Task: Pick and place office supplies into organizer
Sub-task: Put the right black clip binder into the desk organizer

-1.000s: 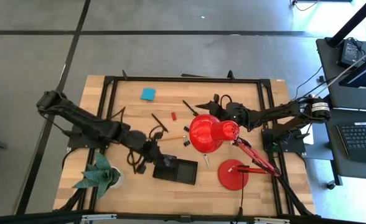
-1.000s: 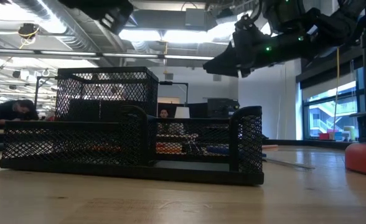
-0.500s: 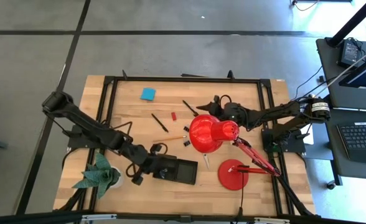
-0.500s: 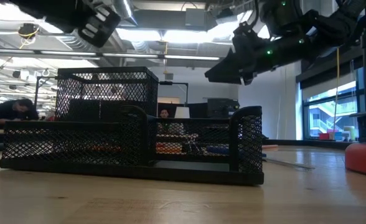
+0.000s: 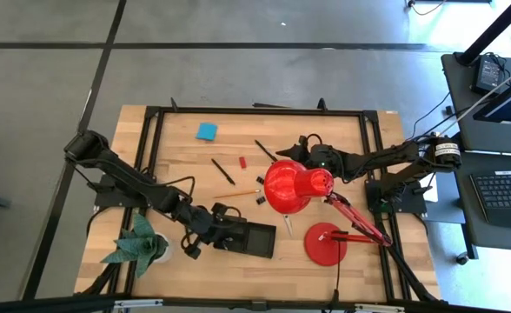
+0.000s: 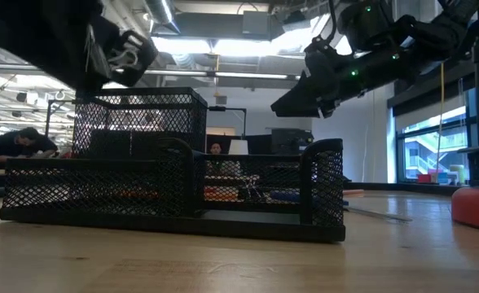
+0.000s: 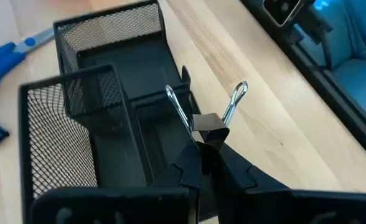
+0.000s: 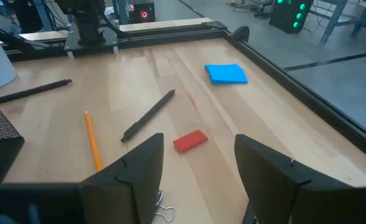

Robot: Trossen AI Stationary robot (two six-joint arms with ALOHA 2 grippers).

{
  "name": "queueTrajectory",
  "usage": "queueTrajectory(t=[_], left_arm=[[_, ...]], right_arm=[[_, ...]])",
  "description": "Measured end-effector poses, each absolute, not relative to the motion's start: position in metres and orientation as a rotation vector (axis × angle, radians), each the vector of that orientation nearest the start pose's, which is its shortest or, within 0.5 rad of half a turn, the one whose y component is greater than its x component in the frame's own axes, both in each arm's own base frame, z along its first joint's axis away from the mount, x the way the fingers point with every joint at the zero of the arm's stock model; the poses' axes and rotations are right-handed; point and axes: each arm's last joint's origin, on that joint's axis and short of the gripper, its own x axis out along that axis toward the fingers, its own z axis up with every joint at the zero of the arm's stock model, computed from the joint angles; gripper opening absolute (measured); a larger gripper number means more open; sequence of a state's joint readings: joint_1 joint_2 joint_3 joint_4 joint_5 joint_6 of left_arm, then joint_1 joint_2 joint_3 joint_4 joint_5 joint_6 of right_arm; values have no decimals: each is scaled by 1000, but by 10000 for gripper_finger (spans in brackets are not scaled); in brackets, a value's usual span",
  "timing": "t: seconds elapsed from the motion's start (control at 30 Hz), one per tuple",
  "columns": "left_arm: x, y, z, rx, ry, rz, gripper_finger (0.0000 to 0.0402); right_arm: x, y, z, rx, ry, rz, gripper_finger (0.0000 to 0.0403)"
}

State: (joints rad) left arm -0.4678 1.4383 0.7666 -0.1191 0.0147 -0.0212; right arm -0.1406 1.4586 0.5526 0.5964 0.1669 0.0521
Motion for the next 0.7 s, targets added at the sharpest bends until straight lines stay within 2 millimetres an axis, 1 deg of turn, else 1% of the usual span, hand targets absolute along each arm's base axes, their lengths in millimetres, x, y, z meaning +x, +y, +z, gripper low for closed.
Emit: queueTrajectory(t=[0.3,0.57,0.7], left_arm=[[258,-131,169,150,863,-427,12],[260,-131,168,125,869,-414,13],[259,-132,168,123,872,-417,23]], right_arm=[[277,-44,181,47,303,-313,200],[277,-44,181,48,302,-313,200],[277,-44,181,48,302,-313,200]])
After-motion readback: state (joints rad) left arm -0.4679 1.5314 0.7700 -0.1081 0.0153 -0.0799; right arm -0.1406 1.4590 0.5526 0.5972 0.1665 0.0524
